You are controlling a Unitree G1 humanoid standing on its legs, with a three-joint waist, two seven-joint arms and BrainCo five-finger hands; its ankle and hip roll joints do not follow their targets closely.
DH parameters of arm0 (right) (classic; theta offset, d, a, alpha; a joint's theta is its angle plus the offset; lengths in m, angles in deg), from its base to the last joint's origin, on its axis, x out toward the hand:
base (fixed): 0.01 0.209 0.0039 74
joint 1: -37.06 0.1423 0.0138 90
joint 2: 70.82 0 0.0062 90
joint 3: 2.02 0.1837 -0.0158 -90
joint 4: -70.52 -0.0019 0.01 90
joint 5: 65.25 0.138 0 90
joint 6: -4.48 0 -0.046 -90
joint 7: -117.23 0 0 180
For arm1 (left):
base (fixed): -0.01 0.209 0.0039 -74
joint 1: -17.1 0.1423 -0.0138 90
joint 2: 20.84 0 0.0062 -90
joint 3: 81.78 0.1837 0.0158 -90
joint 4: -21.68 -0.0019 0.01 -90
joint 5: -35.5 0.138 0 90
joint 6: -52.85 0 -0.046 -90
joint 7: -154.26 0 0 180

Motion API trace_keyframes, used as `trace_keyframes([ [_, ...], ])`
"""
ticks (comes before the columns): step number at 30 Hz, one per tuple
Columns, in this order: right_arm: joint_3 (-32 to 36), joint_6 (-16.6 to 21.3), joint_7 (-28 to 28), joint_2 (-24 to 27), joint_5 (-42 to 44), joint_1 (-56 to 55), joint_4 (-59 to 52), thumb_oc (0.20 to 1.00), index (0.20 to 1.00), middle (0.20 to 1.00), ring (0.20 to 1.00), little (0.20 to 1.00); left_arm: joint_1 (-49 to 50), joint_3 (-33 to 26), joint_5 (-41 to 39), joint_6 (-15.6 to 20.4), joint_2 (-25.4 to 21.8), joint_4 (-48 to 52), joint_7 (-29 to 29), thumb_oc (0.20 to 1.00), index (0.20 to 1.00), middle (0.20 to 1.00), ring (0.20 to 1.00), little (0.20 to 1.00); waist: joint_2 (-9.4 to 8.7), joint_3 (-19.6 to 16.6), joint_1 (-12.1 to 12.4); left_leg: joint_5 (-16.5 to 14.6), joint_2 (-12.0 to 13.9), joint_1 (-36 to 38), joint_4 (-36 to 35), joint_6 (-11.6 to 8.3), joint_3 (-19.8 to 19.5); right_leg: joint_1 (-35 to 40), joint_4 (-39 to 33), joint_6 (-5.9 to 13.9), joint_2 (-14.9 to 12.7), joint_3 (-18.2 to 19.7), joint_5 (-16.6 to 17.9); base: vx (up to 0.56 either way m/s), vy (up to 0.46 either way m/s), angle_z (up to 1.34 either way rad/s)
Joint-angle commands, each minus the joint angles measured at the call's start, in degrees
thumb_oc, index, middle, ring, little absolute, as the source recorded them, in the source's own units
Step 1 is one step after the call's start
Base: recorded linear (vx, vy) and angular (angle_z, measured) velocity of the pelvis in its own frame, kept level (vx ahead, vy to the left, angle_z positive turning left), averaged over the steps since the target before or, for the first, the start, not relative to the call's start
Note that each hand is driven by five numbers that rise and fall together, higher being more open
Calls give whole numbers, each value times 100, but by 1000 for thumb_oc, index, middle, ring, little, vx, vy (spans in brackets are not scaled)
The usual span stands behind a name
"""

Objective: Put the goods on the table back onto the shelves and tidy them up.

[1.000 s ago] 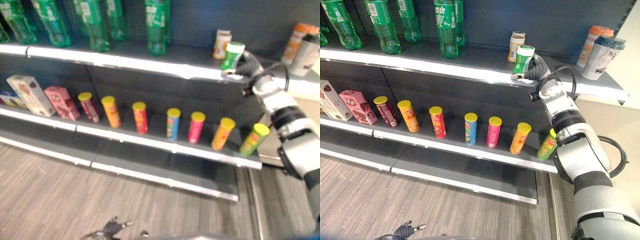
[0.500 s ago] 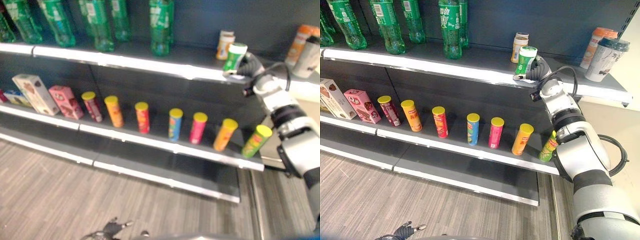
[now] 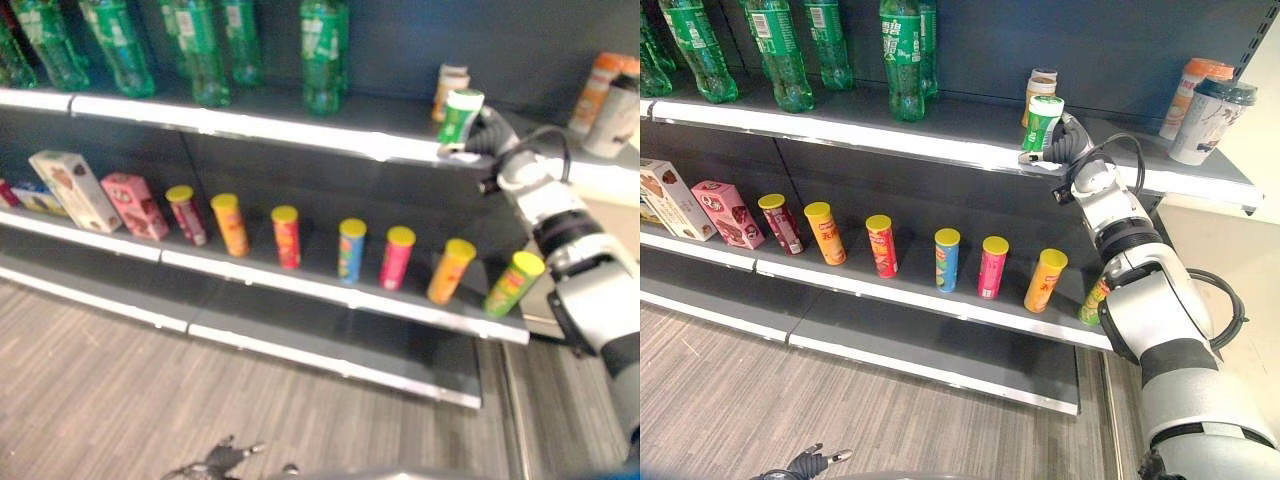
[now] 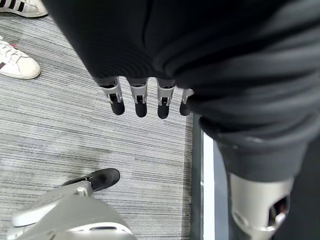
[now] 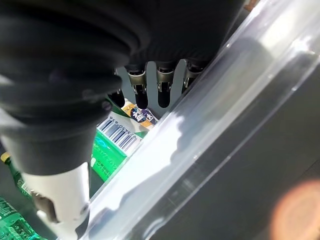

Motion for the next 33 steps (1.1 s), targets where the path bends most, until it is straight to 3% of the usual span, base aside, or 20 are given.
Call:
trace_keyframes([
  [1,-243,74,117,-18,-142,908,541,1000,1000,1000,1000,1000,-440,66,-11,89,-258,-167,-71,1000,1000,1000,1000,1000,-48,90,205,-545,248,541,42,-533,554,-179,278,218,-166,-212,-304,0,0,0],
  [9,-312,136,322,353,-219,1105,369,1000,1000,1000,1000,1000,-434,43,7,94,-272,-182,-96,1000,1000,1000,1000,1000,-67,80,172,-553,259,546,42,-540,565,-183,277,221,-161,-195,-301,0,0,0],
  [19,-269,452,978,1453,102,1544,-595,1000,1000,1000,1000,1000,-455,28,-25,140,-228,-199,-210,1000,1000,1000,1000,1000,-105,80,15,-579,284,582,42,-541,652,-234,258,243,-117,-79,-275,0,1,-1],
  [23,141,747,1203,2278,484,1120,-2313,1000,1000,1000,1000,1000,-427,-114,-26,147,-139,-226,-269,1000,1000,1000,1000,1000,-101,80,-164,-612,299,605,42,-541,743,-289,213,270,-93,27,-249,6,17,-3],
  [25,343,803,1216,2446,529,839,-2806,1000,1000,1000,1000,1000,-409,-145,-19,138,-115,-236,-274,1000,1000,1000,1000,1000,-98,72,-208,-624,310,609,42,-541,772,-301,200,275,-93,50,-246,10,17,-7],
  [26,687,1027,1142,2607,758,288,-3722,1000,1000,1000,1000,1000,-416,-242,27,138,-48,-257,-309,1000,1000,1000,1000,1000,-59,89,-319,-632,328,618,42,-539,822,-336,194,281,-85,96,-239,-2,10,-11],
  [30,1581,1514,443,2592,1614,-1362,-5818,1000,1000,1000,1000,1000,-346,-387,162,130,25,-288,-319,1000,1000,1000,1000,1000,-43,85,-513,-657,352,649,42,-532,991,-432,174,296,-59,274,-221,-5,15,-20],
  [31,1663,1497,435,2591,1610,-1457,-5869,1000,1000,1000,1000,1000,-337,-367,164,130,1,-286,-319,1000,1000,1000,1000,1000,-65,75,-486,-660,353,652,42,-533,998,-433,173,296,-58,281,-221,-4,19,-26],
  [32,1943,1682,-51,2502,2085,-2261,-6695,1000,1000,1000,1000,1000,-315,-455,230,146,45,-258,-304,1000,1000,1000,1000,1000,-18,104,-604,-661,364,677,42,-532,1075,-481,192,306,-51,355,-210,-6,10,-29],
  [33,2014,1668,-59,2500,2085,-2343,-6739,1000,1000,1000,1000,1000,-308,-435,231,147,25,-256,-303,1000,1000,1000,1000,1000,-34,93,-579,-662,365,677,42,-533,1079,-484,193,306,-50,360,-211,-9,17,-30],
])
